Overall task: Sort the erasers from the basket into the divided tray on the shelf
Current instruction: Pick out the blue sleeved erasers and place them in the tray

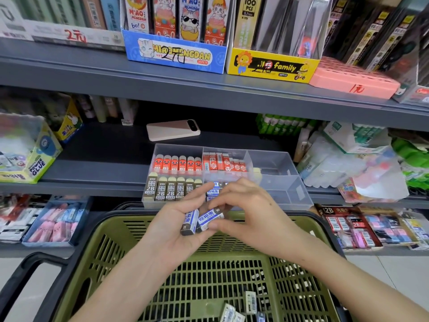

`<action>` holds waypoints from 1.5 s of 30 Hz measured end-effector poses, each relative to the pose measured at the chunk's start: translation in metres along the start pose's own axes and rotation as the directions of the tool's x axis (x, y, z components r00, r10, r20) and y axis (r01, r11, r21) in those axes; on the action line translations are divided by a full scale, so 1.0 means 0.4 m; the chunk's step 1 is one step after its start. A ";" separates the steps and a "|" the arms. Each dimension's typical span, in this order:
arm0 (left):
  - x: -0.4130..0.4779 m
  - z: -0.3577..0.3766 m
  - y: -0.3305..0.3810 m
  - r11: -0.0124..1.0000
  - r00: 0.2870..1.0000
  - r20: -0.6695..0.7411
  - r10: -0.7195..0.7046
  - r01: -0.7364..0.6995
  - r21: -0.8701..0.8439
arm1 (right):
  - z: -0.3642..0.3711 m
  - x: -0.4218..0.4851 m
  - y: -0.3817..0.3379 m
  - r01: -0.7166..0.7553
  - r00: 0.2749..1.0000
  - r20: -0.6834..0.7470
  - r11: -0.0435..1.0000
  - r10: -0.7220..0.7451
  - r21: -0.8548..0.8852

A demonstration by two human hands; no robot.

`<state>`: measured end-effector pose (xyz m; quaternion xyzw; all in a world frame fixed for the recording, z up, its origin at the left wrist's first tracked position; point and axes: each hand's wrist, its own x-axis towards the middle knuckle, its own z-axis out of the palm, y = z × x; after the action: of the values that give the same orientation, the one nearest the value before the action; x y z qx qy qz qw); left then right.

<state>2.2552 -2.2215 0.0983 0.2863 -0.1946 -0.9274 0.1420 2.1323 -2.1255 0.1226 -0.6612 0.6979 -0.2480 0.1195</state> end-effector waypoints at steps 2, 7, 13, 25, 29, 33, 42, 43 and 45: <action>0.003 0.003 -0.002 0.999 0.999 0.043 0.023 -0.025 0.042 | -0.015 -0.010 0.002 -0.018 1.000 -0.012 0.997 0.019 0.076; 0.015 -0.023 0.006 0.986 0.993 0.003 0.117 -0.116 0.119 | -0.106 0.002 0.112 -0.233 0.918 -0.275 0.949 0.287 0.214; 0.004 -0.042 0.011 0.984 0.992 -0.052 0.110 -0.102 0.144 | -0.097 0.045 0.197 -0.378 0.913 -0.197 0.922 0.357 -0.081; 0.010 -0.064 0.017 0.989 0.995 -0.046 0.089 -0.083 0.118 | -0.061 0.097 0.196 -0.255 0.940 0.129 0.900 0.317 -0.354; 0.010 -0.071 0.019 0.991 0.996 -0.049 0.079 -0.073 0.112 | -0.045 0.104 0.206 -0.198 0.956 0.105 0.868 0.273 -0.456; 0.010 -0.077 0.023 0.991 0.994 -0.068 0.088 -0.080 0.107 | -0.045 0.078 0.213 -0.160 0.975 0.061 0.859 0.216 -0.486; 0.012 -0.080 0.018 0.990 0.994 -0.068 0.090 -0.082 0.119 | -0.100 0.087 0.209 -0.139 0.895 0.291 0.830 0.339 -0.540; 0.012 -0.081 0.018 0.989 0.994 -0.067 0.090 -0.081 0.121 | -0.105 0.095 0.204 -0.173 0.875 0.307 0.835 0.374 -0.523; 0.013 -0.083 0.017 0.989 0.994 -0.067 0.090 -0.082 0.123 | -0.110 0.113 0.198 -0.212 0.817 0.363 0.819 0.448 -0.534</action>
<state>2.2716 -2.2385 0.0736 0.3190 -0.2569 -0.8961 0.1713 2.0377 -2.1614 0.1274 -0.5740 0.7927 0.1228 0.1646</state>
